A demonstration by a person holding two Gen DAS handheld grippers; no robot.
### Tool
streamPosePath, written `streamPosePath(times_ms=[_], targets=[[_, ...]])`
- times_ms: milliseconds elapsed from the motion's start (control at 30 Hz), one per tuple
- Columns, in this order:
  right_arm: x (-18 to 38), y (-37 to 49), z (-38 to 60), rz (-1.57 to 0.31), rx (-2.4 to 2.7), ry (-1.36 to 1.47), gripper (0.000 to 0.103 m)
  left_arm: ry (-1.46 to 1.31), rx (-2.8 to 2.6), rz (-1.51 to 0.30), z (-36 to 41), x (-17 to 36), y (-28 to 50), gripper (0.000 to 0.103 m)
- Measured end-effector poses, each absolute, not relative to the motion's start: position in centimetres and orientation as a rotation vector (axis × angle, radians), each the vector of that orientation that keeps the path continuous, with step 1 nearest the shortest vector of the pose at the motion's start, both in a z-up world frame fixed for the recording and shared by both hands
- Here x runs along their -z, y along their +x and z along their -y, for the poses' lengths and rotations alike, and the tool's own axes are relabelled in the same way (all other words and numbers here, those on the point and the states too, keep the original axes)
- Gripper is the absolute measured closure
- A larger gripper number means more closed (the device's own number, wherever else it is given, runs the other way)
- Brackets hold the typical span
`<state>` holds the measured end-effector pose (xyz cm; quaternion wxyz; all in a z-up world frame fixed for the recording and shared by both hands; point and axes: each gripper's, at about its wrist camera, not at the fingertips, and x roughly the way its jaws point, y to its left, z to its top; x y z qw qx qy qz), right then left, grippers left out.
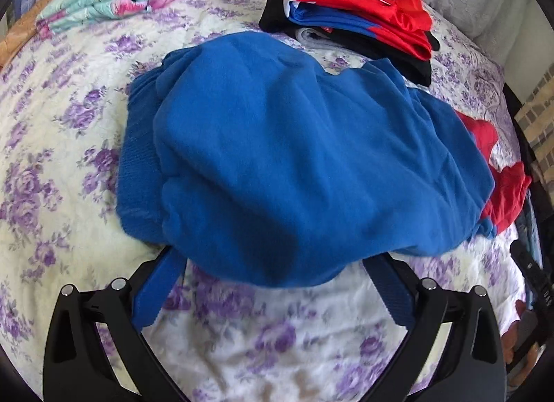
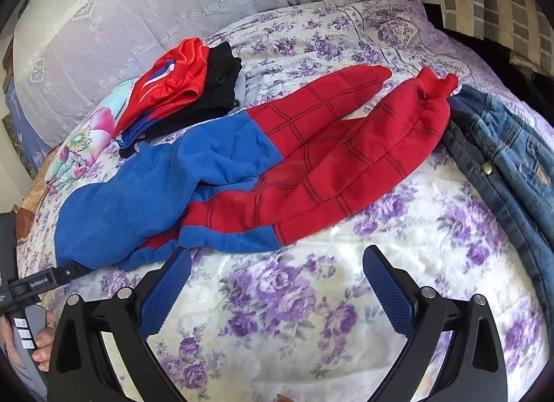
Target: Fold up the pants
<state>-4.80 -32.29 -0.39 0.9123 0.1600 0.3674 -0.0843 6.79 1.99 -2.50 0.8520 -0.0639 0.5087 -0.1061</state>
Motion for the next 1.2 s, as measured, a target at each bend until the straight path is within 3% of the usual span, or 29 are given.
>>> streamPosePath(times_ms=[233, 567, 967, 1067, 1133, 1167, 1200], targets=[[2.3, -2.1, 35.3, -0.857, 0.172, 0.376, 0.004, -0.256, 0.203, -1.138, -1.9, 2.1, 8.7, 0.005], [2.9, -3.6, 36.6, -0.785, 0.102, 0.494, 0.003, -0.481, 0.231, -1.061, -4.5, 1.8, 7.7, 0.005], [2.6, 6.2, 39.9, -0.762, 0.072, 0.699, 0.004, -0.340, 0.148, -0.963, -3.7, 1.4, 10.6, 0.004], [2.9, 8.0, 39.5, -0.778, 0.103, 0.637, 0.026, -0.328, 0.125, -0.963, -4.1, 1.6, 11.1, 0.004], [3.0, 8.0, 39.8, -0.763, 0.130, 0.612, 0.067, -0.288, 0.117, -0.958, -3.9, 2.0, 11.7, 0.004], [3.2, 7.6, 40.2, -0.753, 0.125, 0.632, 0.076, -0.267, 0.118, -0.944, -3.8, 2.1, 11.9, 0.008], [3.6, 7.1, 41.1, -0.738, 0.093, 0.689, 0.084, -0.255, 0.114, -0.934, -3.8, 2.0, 11.8, 0.021]])
